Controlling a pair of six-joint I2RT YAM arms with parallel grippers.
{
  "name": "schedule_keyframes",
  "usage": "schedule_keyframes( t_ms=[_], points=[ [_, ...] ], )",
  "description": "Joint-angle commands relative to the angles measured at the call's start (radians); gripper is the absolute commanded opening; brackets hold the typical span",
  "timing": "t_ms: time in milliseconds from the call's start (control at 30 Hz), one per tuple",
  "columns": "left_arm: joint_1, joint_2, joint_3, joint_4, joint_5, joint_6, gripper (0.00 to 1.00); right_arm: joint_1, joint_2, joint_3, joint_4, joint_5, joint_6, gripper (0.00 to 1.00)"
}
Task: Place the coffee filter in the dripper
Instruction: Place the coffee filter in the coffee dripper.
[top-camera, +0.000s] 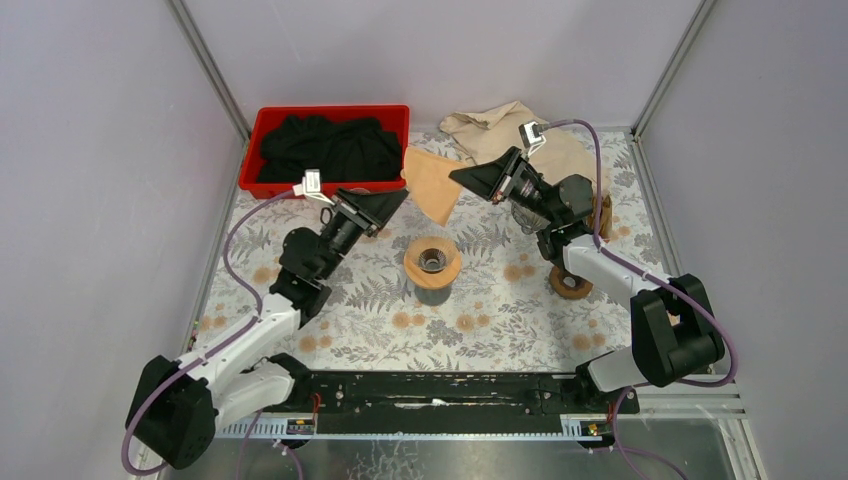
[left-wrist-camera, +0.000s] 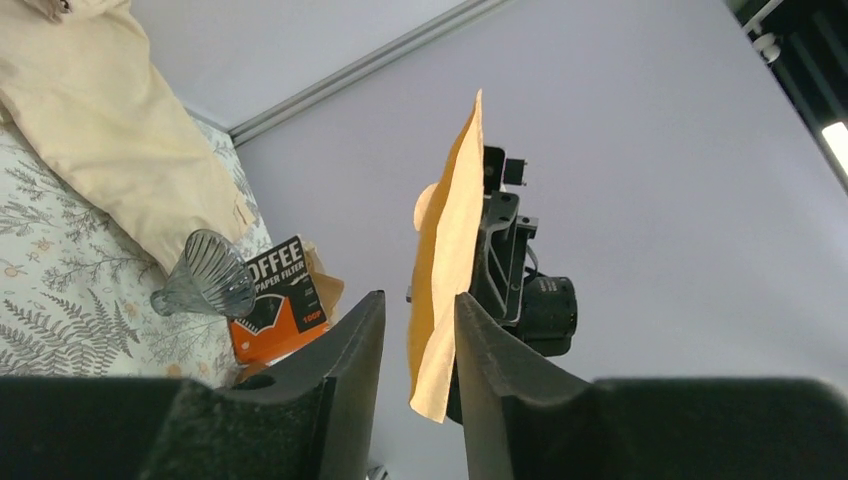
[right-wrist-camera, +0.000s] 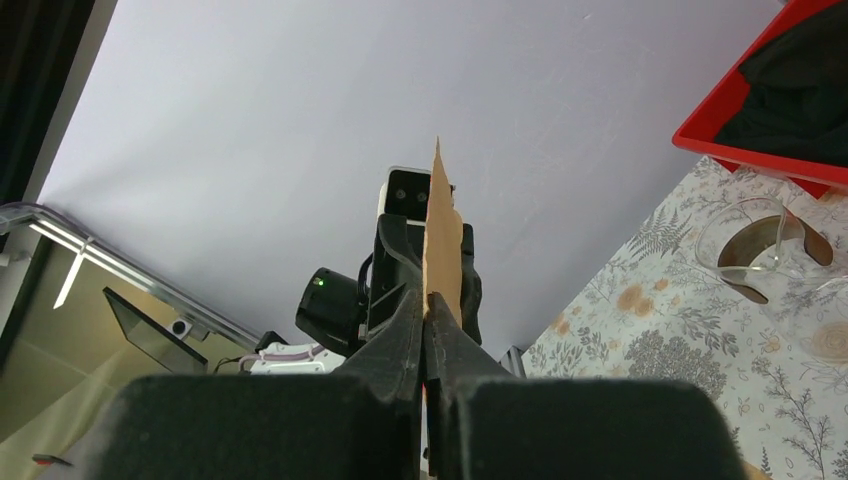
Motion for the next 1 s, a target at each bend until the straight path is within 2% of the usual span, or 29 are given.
schedule_keyframes(
  t_ms=[0, 267, 667, 967],
  points=[
    [0.034, -0.056, -0.019, 0.022, 0.027, -0.012, 0.41, 0.008, -0.005, 0.009, 0.096, -0.015, 0.016, 0.0],
    [0.086, -0.084, -0.007, -0.023, 0.047, 0.003, 0.51, 0.008, 0.014, 0.007, 0.154, -0.035, 0.07, 0.0],
    [0.113, -0.008, 0.068, 0.009, 0.118, 0.005, 0.54, 0.008, 0.008, 0.007, 0.166, -0.049, 0.081, 0.0],
    [0.114, 0.02, 0.079, 0.024, 0.116, 0.003, 0.54, 0.009, 0.008, 0.008, 0.182, -0.056, 0.093, 0.0]
  ],
)
